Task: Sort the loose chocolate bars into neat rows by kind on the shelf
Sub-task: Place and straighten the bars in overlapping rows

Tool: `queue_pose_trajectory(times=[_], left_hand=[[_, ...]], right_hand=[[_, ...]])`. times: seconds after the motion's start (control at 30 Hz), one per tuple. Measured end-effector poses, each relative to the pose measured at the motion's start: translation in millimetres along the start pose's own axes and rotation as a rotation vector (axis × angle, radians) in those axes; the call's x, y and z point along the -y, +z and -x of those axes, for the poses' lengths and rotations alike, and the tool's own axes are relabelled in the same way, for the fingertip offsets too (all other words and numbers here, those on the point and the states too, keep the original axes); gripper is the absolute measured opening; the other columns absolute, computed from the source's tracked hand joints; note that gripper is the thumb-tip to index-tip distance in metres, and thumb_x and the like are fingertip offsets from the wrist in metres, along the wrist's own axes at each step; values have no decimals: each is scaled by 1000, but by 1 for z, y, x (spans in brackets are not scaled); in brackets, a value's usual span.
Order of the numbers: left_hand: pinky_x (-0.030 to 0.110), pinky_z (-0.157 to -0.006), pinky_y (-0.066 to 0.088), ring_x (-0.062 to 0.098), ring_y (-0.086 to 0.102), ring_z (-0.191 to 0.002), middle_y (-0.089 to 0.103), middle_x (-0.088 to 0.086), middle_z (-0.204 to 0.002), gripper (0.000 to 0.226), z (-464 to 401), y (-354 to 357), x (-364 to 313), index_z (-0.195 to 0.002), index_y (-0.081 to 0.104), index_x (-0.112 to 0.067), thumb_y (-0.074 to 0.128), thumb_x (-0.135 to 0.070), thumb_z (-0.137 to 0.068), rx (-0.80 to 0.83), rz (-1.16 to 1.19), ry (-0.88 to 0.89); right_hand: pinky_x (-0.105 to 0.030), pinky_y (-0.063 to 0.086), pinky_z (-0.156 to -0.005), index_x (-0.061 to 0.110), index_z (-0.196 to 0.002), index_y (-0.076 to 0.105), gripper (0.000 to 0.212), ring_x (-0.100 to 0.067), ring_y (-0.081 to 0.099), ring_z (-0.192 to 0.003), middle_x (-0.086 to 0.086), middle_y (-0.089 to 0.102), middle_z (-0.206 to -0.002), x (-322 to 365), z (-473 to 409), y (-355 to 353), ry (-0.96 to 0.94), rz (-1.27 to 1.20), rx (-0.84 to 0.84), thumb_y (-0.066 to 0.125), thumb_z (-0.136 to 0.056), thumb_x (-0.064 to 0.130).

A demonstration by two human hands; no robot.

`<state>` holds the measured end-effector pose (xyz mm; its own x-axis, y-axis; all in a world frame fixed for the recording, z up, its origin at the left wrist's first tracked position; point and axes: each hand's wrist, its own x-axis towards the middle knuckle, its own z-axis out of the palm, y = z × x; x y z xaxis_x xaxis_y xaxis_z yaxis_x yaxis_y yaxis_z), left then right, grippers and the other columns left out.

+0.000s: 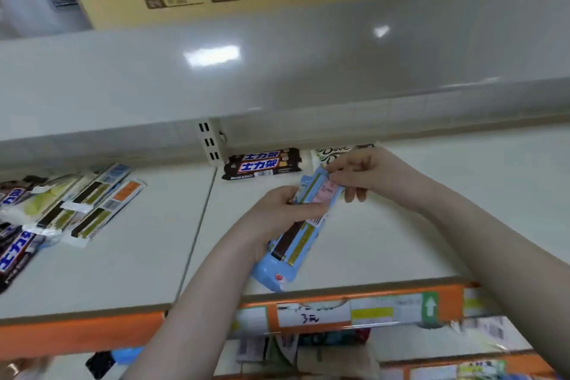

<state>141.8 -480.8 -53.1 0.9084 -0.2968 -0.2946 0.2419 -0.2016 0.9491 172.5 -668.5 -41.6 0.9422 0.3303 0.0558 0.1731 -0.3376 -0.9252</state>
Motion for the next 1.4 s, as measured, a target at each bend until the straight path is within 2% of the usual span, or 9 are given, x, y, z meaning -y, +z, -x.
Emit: queue_pose_trajectory(times=[0.17,0.37,0.47,0.6,0.7,0.9,1.07,1.2,1.4], left_hand=[[18,-55,51,10,65,-60,71,-2,-73,11,-24,84,-18,-87,69,-17,69,-9,-80,-14,110,40],[19,-61,51,14,68,-67,71,10,-84,20,-44,143,-32,-95,68,-2,69,-2,-74,-60,281,43],[23,-59,48,16,64,-58,68,11,-79,48,-53,155,-36,-103,64,0,77,-8,-59,-140,364,-28],[18,-53,48,14,63,-50,68,6,-63,4,-59,161,-42,-82,65,-5,64,-4,-78,-156,366,-67],[19,-54,46,13,60,-48,68,4,-61,6,-61,162,-45,-77,66,-8,61,-8,-82,-125,352,-109],[13,-43,43,8,56,-40,64,1,-52,14,-64,167,-44,-72,62,-8,57,-11,-85,-115,384,-133],[21,-47,52,13,59,-45,65,4,-55,19,-65,165,-36,-71,65,-11,58,-15,-88,-180,471,6],[21,-53,52,12,59,-50,65,2,-59,22,-63,165,-32,-79,65,-12,61,-33,-83,-192,410,72],[16,-53,48,13,61,-56,68,6,-70,15,-67,175,-23,-85,65,-4,72,0,-72,-266,377,71]], right_hand=[[-16,42,-41,10,-78,64,15,-8,53,-40,4,62,-50,-31,25,-80,78,-227,-13,61,-80,-5],[-13,37,-38,12,-86,65,18,-4,45,-37,-9,59,-63,-60,42,-168,138,-257,-235,56,-82,-3],[-14,41,-42,14,-78,69,24,-6,49,-42,-8,63,-68,-69,45,-184,122,-222,-189,52,-84,-2],[-18,54,-64,10,-86,71,23,-13,66,-69,-3,72,-81,-80,54,-197,68,-311,-16,57,-80,-8],[-19,54,-72,10,-97,70,37,-14,69,-84,-1,68,-102,-89,59,-195,-15,-144,22,68,-69,-13],[-9,39,-53,21,-75,72,28,-1,53,-53,10,62,-66,-85,56,-186,-216,62,-112,72,-69,-7],[-17,36,-57,23,-72,69,12,-12,52,-65,4,66,-74,-93,58,-189,-165,157,-138,70,-78,13],[-12,36,-53,18,-72,69,11,-1,52,-57,10,66,-63,-95,62,-191,-56,151,-84,65,-82,16],[-6,45,-59,15,-88,69,13,5,60,-64,10,69,-69,-94,69,-188,-19,60,-60,65,-80,4]])
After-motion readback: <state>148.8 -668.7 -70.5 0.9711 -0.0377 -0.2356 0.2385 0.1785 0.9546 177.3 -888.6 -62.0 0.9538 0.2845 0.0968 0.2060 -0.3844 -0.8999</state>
